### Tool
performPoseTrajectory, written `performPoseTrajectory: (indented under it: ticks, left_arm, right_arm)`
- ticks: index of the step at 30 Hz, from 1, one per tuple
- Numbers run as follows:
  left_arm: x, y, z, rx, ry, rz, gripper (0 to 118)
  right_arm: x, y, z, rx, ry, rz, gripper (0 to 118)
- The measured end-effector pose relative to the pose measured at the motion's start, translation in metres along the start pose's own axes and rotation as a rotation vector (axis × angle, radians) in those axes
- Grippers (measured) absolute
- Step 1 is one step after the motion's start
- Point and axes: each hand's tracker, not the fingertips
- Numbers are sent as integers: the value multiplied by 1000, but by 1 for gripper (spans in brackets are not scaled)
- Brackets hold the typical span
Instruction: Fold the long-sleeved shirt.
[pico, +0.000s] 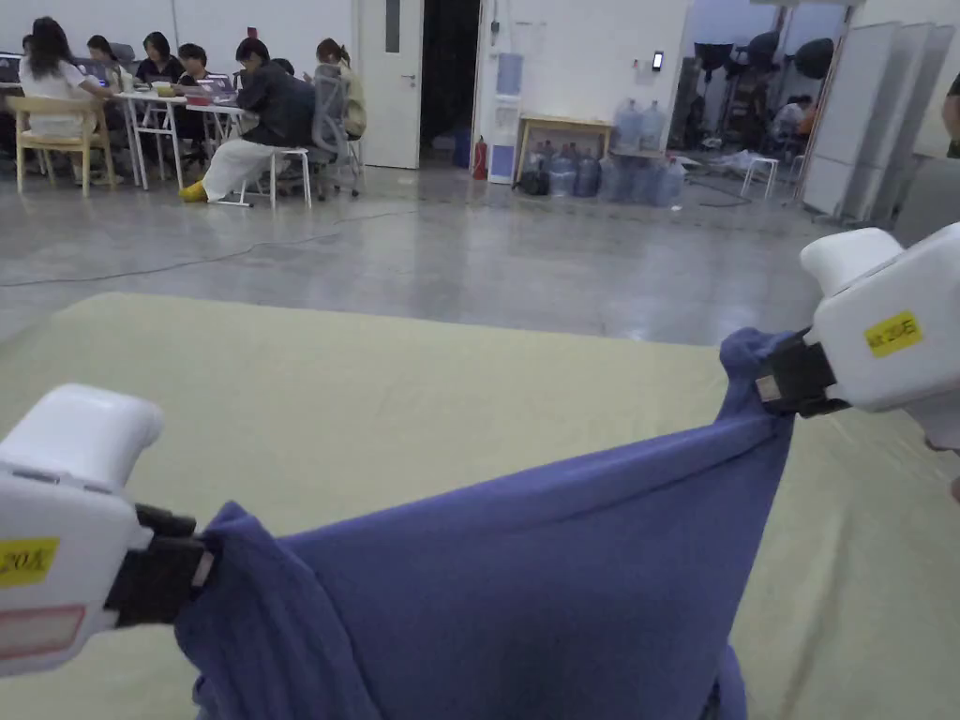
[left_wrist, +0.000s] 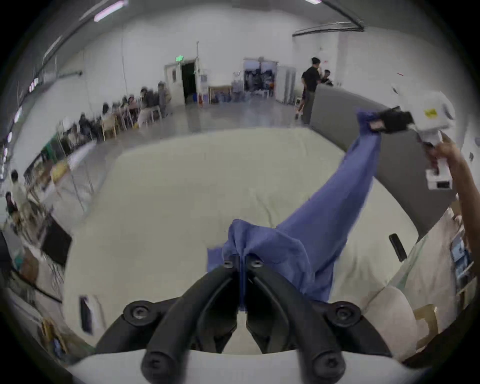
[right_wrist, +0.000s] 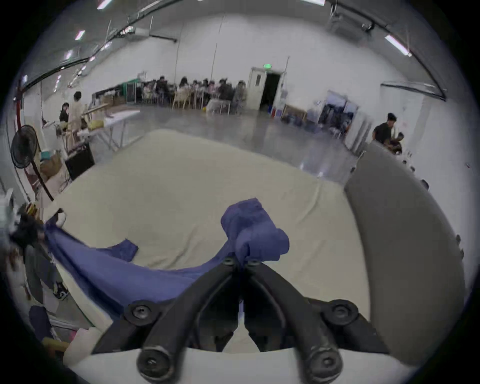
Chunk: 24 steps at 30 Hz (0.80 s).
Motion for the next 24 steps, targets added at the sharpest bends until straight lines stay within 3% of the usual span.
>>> performPoseTrajectory:
  ticks: [3, 7, 16, 21, 24]
  left_arm:
    - [3, 55, 20, 105, 51, -58, 0]
    - [3, 127, 19, 149, 38, -27, 0]
    - [8, 278, -11, 284, 215, -19, 0]
    - [9, 371, 10, 399, 321, 42, 0]
    - [15, 410, 32, 482, 380, 57, 0]
  right_arm:
    - [9, 14, 63, 83, -32, -7, 0]
    - [23, 48, 96, 119, -88, -18, 0]
    - [68, 169, 42, 91, -247, -121, 0]
    - [78, 238, 52, 209, -359, -136, 0]
    - [91, 265, 69, 278, -363, -229, 0]
